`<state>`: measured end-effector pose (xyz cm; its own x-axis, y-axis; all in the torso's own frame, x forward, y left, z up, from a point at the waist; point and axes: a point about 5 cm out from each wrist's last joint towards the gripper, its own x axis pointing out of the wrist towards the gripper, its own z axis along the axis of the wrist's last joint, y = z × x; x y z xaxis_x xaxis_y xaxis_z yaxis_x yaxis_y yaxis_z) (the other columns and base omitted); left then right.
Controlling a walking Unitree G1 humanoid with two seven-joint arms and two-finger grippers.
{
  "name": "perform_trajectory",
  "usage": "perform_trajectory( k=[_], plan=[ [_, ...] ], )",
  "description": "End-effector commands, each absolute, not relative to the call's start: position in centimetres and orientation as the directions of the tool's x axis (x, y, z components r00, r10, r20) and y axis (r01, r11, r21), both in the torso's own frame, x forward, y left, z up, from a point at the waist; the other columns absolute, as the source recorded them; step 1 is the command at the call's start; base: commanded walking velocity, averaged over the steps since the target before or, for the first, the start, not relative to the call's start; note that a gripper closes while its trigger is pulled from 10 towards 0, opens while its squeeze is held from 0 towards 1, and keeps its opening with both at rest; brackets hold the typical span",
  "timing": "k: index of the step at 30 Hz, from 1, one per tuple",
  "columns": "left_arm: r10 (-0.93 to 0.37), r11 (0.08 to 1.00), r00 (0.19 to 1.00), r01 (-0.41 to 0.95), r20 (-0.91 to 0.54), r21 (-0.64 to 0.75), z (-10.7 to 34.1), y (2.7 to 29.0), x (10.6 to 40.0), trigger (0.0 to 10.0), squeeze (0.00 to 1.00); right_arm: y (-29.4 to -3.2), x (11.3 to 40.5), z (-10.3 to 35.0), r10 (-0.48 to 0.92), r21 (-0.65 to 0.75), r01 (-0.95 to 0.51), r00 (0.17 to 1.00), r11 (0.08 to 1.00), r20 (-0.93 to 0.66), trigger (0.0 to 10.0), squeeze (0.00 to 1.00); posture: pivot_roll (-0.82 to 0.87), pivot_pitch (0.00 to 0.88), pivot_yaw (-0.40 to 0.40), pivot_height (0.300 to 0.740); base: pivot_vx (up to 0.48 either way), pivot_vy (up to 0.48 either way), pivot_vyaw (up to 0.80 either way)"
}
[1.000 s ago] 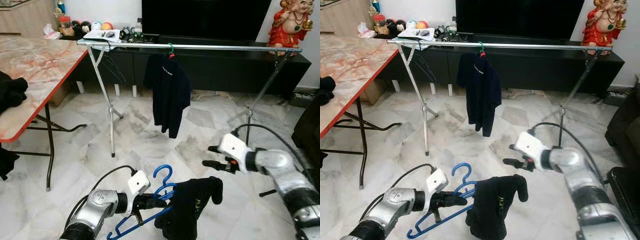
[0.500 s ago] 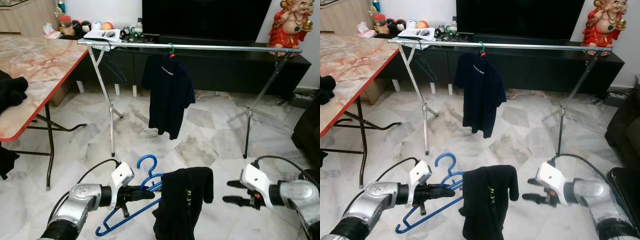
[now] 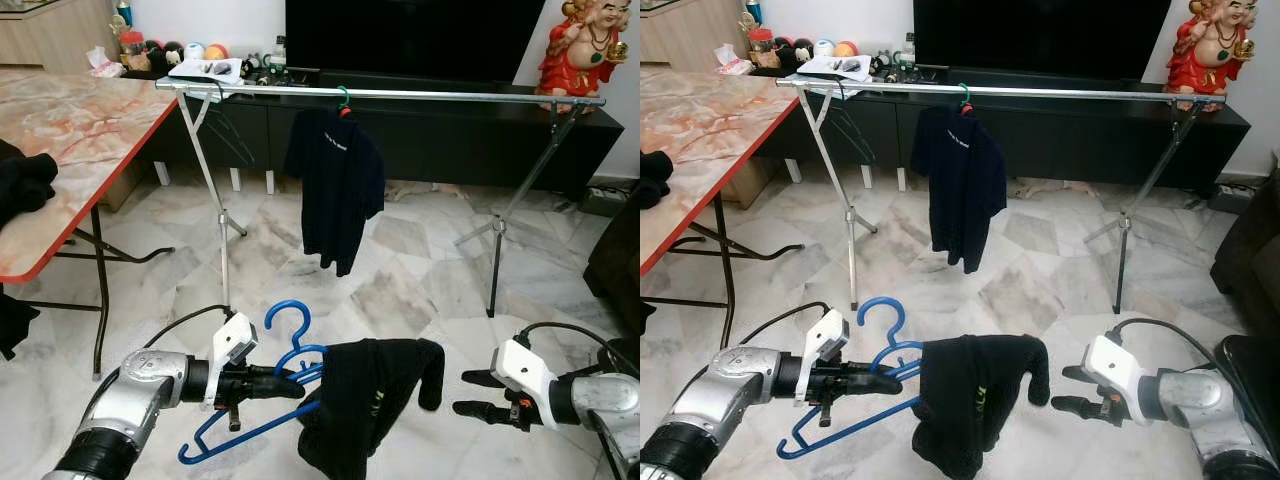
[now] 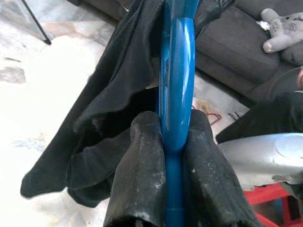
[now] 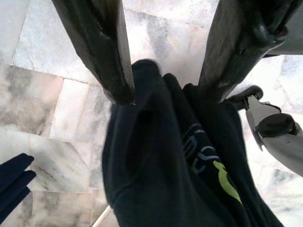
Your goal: Hang hanger
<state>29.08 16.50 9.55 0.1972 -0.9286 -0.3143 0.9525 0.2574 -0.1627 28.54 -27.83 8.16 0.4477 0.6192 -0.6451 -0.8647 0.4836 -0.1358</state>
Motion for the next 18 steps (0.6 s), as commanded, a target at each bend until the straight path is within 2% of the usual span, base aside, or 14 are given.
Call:
perform_trajectory(
  k=[1, 4, 9, 18],
  plan=[
    [-0.944, 0.206, 0.156, 0.967, -0.291, -0.149, 10.5, 16.3, 29.0, 0.0, 0.00, -28.6, 28.2, 8.1, 0.603, -0.145, -0.853, 0.465, 0.502, -0.648, 10.0, 0.00, 0.03, 0.056, -0.044, 0.740, 0.000, 0.000, 0.00],
    [-0.948, 0.180, 0.131, 0.973, -0.289, -0.148, 10.9, 16.2, 28.9, 0.0, 0.00, -28.5, 28.1, 8.0, 0.612, -0.137, -0.853, 0.465, 0.504, -0.640, 10.0, 0.00, 0.03, 0.054, -0.044, 0.740, 0.000, 0.000, 0.00],
    [-0.955, 0.139, 0.097, 0.981, -0.282, -0.134, 11.8, 15.9, 28.7, 0.0, 0.00, -28.1, 27.2, 7.1, 0.650, -0.061, -0.880, 0.393, 0.471, -0.650, 10.0, 0.00, 0.03, 0.053, -0.044, 0.740, 0.000, 0.000, 0.00],
    [-0.962, 0.064, 0.029, 0.990, -0.270, -0.122, 12.9, 15.1, 28.1, 0.0, 0.00, -27.8, 27.1, 6.6, 0.657, -0.043, -0.874, 0.395, 0.484, -0.642, 10.0, 0.00, 0.04, 0.054, -0.043, 0.740, 0.000, 0.000, 0.00]
  ],
)
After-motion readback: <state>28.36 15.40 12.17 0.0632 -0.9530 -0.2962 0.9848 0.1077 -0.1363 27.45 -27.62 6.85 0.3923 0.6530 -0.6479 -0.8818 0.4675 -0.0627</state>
